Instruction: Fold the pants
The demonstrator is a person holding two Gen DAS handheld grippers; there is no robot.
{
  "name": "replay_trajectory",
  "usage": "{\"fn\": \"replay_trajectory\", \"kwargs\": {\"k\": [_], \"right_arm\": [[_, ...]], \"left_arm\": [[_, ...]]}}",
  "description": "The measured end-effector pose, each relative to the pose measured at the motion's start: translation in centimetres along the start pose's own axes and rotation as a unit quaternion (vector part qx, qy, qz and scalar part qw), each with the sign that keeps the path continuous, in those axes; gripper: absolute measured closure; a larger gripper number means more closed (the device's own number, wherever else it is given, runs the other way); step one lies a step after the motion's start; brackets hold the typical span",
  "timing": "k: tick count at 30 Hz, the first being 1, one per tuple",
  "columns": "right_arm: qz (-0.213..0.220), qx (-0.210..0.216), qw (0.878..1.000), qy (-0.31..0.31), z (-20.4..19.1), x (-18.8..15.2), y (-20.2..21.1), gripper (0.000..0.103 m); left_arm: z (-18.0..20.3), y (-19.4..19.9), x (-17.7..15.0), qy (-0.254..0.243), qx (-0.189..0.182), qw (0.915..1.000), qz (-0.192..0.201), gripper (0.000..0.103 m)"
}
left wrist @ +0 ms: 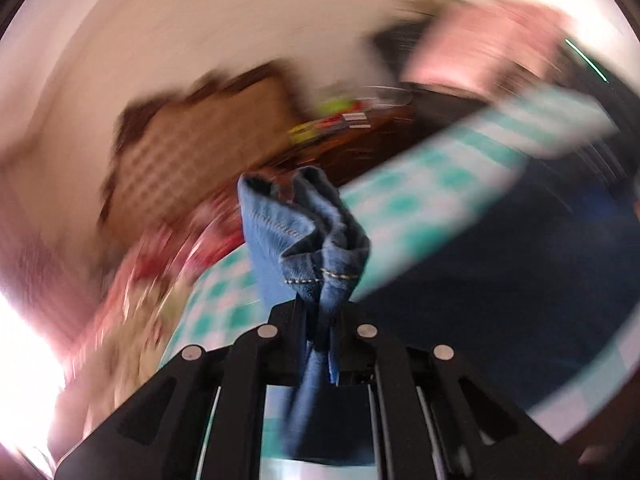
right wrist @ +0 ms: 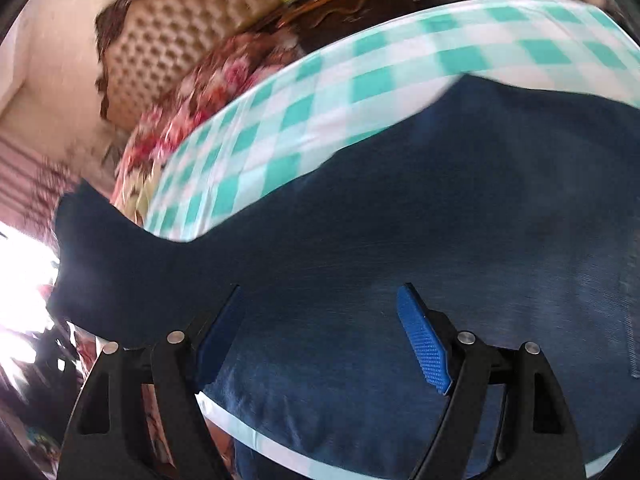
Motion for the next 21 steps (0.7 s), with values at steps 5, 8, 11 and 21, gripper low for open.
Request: {"fn": "replay_trajectory", "kwargs": {"k": [5,8,11,21], "right_arm": [[-0.022,0.018,0.999,-0.037,2.8,-1.0,0.3,0.026],[-0.03,0.031,0.998,-0.045,3.2,-0.9,0.3,0.026],[-0.043,0.048,0.997,-0.045,2.5,-0.9,-0.5,0.026],[-0.14,0.133,0.98,-0.057,-1.4,-2.7,-3.1,0.026]], "left_arm": [[13.2,-1.2,-3.7,-0.145,-0.014,0.9892,-0.017,0.091],[13.8,-1.5,-5.0,-0.151,0.001,0.9882,-0.026,0.078],[13.1,-1.9,-5.2,-0.145,0.004,0.9888,-0.034,0.071],[10.9,-1.0,-3.4,-0.116,-0.028,0.9929,0.001,0.093]]}}
Point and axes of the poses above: each gripper's, at about its wrist camera, not at the fingertips, and y roughly against the way its jaws point, z to its right, x to its top, the point moved 5 cm from there along -y, roughly the way its jaws point, and after that the axes turned 3 degrees about -x, right-handed, at the moved point
